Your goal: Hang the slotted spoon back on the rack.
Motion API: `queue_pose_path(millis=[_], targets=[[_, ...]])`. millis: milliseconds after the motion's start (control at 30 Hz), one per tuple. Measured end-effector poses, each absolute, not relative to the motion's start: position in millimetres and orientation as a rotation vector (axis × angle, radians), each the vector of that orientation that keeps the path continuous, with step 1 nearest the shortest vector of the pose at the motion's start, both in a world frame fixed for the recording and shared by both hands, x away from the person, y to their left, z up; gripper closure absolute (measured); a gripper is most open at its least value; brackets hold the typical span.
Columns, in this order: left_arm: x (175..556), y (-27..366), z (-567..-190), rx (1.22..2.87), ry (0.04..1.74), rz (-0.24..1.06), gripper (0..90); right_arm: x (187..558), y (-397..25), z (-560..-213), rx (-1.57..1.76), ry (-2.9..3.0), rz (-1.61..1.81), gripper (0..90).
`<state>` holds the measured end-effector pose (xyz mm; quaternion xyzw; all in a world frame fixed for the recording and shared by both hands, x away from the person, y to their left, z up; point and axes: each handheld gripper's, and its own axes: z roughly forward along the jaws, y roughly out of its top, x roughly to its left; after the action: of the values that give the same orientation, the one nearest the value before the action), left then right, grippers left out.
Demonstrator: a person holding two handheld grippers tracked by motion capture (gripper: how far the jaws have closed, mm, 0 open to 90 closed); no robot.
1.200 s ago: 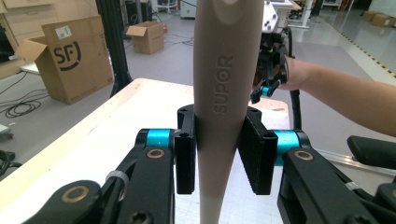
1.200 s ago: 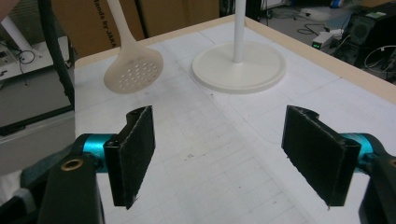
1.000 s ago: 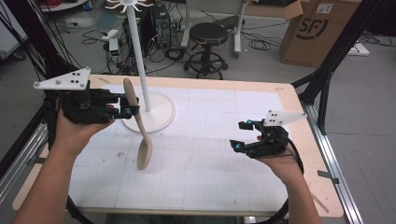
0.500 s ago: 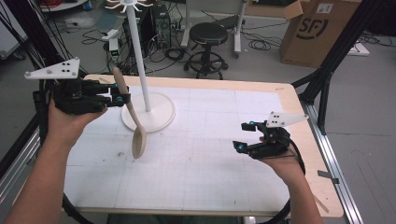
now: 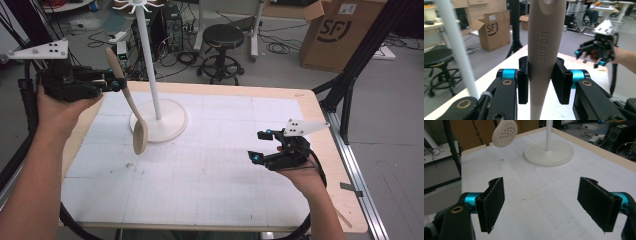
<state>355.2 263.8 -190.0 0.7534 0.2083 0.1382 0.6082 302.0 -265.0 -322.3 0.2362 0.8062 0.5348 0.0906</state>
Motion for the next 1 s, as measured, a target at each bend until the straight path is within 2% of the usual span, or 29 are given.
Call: queue_pose_path(millis=[1000], targets=[[420.4,274.7,-153.7,1.78,0.642,0.379,68.7,311.3,-264.2,-325.3,0.745,2.379,1.612,21.3]])
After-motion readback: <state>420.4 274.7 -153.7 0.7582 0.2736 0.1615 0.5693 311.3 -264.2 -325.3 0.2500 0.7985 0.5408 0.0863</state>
